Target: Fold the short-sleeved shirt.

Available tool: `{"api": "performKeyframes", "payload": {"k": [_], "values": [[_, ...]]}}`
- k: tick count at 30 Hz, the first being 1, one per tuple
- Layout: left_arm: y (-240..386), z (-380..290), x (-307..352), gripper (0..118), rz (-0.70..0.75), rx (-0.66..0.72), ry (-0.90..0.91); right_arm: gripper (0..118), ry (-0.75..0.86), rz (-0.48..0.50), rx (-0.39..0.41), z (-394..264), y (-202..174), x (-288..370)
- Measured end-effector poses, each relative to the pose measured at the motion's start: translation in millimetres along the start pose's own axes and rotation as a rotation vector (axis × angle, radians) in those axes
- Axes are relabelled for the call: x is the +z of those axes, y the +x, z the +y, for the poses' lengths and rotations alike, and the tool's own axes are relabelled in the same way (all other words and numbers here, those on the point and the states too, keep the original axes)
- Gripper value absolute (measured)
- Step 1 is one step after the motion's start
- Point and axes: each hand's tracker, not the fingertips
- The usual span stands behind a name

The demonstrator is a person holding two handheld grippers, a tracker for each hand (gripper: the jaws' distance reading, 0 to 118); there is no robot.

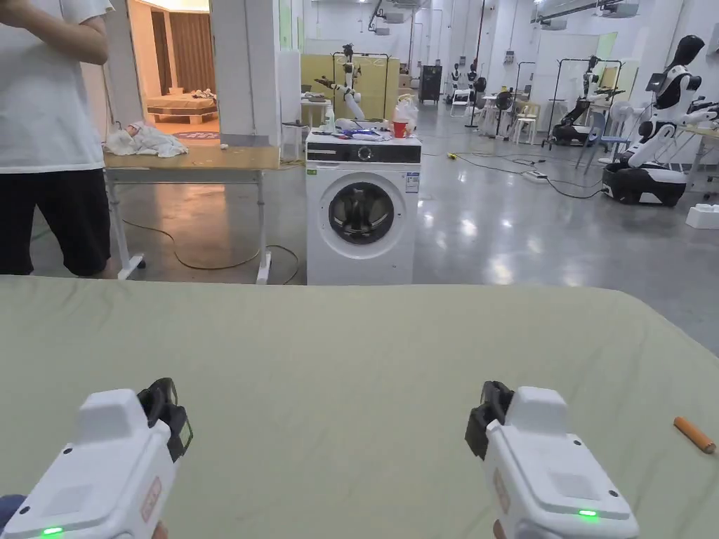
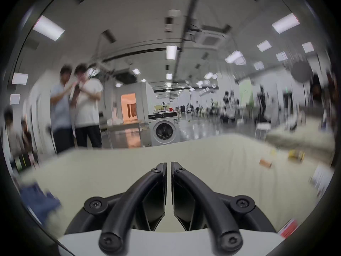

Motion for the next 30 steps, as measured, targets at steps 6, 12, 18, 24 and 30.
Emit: {"api": "performKeyframes", "payload": {"k": [6, 12, 18, 24, 30], "values": [[-19, 5, 4, 0, 0.003, 0.254, 0.040, 3, 0.018, -0.005, -0.264, 14, 11, 2], [47, -13, 6, 0, 0.087, -1.107, -0.009, 3, 0.090, 0.016, 1.034, 1, -48, -2], [32, -48, -3, 0, 0.077, -1.645, 0.039, 3, 0.177, 0.085, 1.546, -20, -55, 9], [26, -19, -6, 0, 0.069, -0.890, -0.060, 3, 0.060, 0.024, 1.008, -5, -53, 3], [5, 9, -2, 0, 0.032, -0.156, 0.015, 3, -0.004, -0.016, 0.295, 7, -34, 7]]}}
